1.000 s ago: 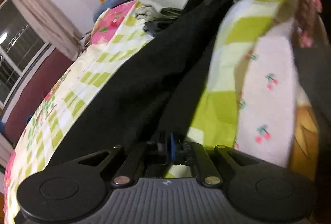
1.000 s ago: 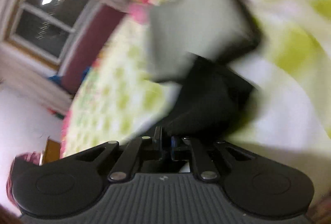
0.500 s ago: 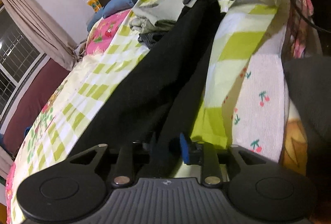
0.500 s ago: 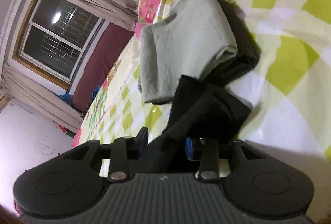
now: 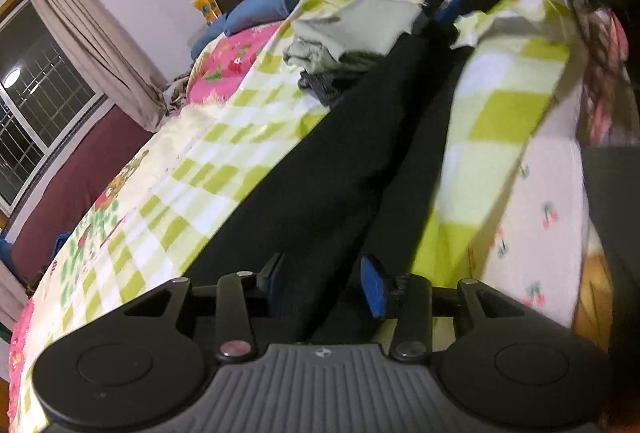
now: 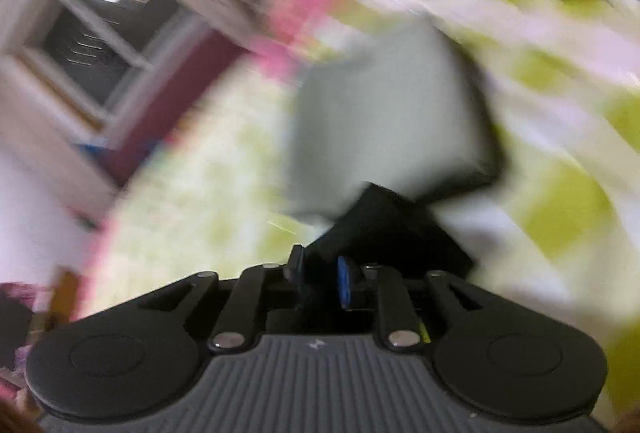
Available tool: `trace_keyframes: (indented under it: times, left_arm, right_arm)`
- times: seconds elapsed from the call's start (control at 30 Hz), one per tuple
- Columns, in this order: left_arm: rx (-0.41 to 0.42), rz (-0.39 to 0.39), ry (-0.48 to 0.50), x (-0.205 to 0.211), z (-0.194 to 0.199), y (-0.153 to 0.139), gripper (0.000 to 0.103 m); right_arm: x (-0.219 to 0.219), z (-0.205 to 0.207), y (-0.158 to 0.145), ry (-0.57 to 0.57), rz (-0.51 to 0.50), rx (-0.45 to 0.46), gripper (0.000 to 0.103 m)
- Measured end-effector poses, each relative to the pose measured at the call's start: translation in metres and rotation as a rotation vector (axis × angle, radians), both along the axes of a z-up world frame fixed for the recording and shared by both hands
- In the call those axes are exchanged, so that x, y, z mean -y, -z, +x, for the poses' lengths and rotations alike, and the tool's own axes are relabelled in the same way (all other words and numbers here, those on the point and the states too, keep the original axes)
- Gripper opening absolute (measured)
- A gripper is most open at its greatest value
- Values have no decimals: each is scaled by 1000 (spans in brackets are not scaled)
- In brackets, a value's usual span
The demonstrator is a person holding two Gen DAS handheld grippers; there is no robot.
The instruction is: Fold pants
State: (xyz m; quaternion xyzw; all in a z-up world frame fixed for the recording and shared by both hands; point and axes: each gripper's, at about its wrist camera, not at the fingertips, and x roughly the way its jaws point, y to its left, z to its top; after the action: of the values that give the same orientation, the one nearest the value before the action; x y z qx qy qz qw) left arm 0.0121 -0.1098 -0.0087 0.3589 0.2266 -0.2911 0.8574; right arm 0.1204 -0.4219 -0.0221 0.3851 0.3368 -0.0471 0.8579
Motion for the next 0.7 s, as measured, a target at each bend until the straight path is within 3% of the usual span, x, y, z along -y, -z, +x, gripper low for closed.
trace_keyframes:
  times: [0.1, 0.2, 0.5, 0.7]
  left_arm:
    - [6, 16, -36, -19, -8, 0, 59]
    - [42, 36, -124, -48, -11, -1, 59]
    - [102, 93, -438, -148, -8, -9, 60]
    - [91, 83, -665, -229, -5, -8, 61]
  right_arm:
    - [-5, -18, -1, 16, 28, 43, 20]
    - [-33, -24, -16, -66, -73, 57, 23]
    - [-191, 15, 1, -558, 0, 21, 28]
    - [-308, 24, 2, -928, -163, 32, 34]
